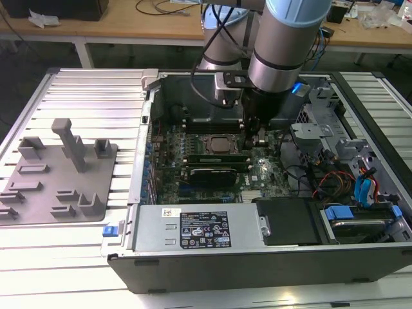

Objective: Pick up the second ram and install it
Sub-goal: 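Press down the second ram until it locks into place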

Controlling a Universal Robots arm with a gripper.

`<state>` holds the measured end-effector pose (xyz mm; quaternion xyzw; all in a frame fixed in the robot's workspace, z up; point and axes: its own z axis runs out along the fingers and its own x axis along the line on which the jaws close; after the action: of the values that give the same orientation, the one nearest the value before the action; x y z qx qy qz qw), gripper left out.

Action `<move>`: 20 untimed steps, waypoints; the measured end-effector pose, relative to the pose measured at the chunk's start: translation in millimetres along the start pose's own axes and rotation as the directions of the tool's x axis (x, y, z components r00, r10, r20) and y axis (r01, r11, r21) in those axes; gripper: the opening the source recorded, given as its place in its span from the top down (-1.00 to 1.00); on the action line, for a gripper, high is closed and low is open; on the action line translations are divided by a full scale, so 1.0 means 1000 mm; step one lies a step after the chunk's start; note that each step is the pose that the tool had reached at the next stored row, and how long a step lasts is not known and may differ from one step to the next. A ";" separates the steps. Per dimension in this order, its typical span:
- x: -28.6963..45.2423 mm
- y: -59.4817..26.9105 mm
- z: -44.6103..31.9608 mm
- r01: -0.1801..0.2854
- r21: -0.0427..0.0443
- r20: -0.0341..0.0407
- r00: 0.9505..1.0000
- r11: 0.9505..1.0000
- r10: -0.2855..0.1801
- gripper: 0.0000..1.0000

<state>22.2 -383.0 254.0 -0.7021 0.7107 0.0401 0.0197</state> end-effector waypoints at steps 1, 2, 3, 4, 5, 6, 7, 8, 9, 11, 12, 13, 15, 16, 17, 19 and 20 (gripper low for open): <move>0.0000 0.0003 -0.0001 0.000 0.000 0.000 1.000 1.000 0.000 0.84; 0.0001 0.0013 -0.0001 0.000 0.000 0.000 1.000 1.000 0.000 0.84; 0.0002 0.0091 0.0006 0.000 0.001 0.000 1.000 1.000 0.000 0.84; 0.0004 0.0189 0.0014 0.000 0.002 0.000 1.000 1.000 0.000 0.84; 0.0005 0.0265 0.0019 0.000 0.003 0.000 1.000 1.000 0.000 0.84; 0.0006 0.0309 0.0022 0.000 0.003 0.000 1.000 1.000 0.000 0.84; 0.0007 0.0351 0.0025 0.000 0.003 0.000 1.000 1.000 0.000 0.84; 0.0008 0.0429 0.0030 0.000 0.004 0.000 1.000 1.000 0.000 0.84; 0.0008 0.0464 0.0033 0.000 0.004 0.000 1.000 1.000 0.000 0.84; 0.0010 0.0596 0.0041 0.000 0.005 0.000 1.000 1.000 0.000 0.84; 0.0011 0.0644 0.0044 0.000 0.005 0.000 1.000 1.000 0.000 0.84; 0.0012 0.0680 0.0047 0.000 0.005 0.000 1.000 1.000 0.000 0.84; 0.0014 0.0803 0.0055 0.000 0.006 0.000 1.000 1.000 0.000 0.84; 0.0014 0.0847 0.0059 0.000 0.006 0.000 1.000 1.000 0.000 0.84; 0.0016 0.0868 0.0074 0.000 0.005 0.000 1.000 1.000 0.000 0.84; 0.0021 0.0882 0.0098 0.001 0.005 0.000 1.000 1.000 -0.001 0.84; 0.0022 0.0882 0.0099 0.001 0.005 0.000 1.000 1.000 -0.001 0.84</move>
<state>-66.2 -383.3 246.6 -0.7023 0.7106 0.0380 0.0215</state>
